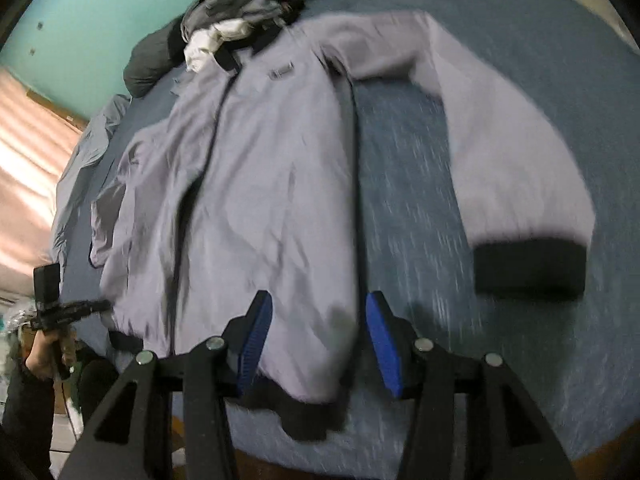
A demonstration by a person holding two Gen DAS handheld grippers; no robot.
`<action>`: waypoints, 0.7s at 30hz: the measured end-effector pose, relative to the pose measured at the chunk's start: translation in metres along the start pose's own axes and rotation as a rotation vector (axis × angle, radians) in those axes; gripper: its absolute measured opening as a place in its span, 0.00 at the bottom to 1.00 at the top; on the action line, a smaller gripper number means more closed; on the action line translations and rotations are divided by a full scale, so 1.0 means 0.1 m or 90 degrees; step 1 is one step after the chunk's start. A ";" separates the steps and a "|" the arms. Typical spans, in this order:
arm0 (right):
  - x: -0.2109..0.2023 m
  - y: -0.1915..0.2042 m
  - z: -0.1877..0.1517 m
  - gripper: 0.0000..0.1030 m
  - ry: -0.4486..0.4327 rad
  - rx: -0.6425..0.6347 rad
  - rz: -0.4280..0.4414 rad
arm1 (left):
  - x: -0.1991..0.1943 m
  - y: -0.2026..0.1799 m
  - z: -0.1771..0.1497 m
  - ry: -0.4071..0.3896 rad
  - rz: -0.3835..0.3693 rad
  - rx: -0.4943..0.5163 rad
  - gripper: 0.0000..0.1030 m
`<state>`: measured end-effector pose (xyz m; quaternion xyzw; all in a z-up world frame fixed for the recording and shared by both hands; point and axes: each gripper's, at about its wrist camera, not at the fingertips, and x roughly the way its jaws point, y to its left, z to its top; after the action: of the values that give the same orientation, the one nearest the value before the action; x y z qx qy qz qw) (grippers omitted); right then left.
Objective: Fold clothes
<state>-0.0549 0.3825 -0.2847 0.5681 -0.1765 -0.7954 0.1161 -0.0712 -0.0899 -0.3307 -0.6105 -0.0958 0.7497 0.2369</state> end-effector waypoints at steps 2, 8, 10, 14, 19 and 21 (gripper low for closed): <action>0.10 -0.02 -0.13 0.48 0.024 0.001 0.014 | 0.00 -0.02 0.00 0.001 0.004 0.002 0.04; 0.32 0.11 -0.34 0.48 0.065 -0.005 0.052 | -0.05 -0.03 -0.03 0.003 0.006 -0.003 0.05; 0.36 0.16 -0.37 0.42 0.072 -0.011 0.048 | -0.07 -0.01 -0.06 0.008 -0.002 -0.007 0.10; 0.38 0.20 -0.36 0.35 0.072 -0.004 0.048 | -0.04 0.04 -0.18 0.030 -0.009 -0.009 0.24; 0.37 0.27 -0.39 0.18 0.065 -0.010 0.050 | 0.00 0.11 -0.24 0.033 -0.014 -0.018 0.24; 0.33 0.28 -0.42 0.14 0.059 -0.015 0.049 | 0.00 0.11 -0.23 0.033 -0.013 -0.016 0.24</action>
<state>-0.0265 0.3382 -0.3144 0.5959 -0.1829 -0.7652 0.1612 -0.0515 -0.1032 -0.3412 -0.6314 -0.1053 0.7301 0.2390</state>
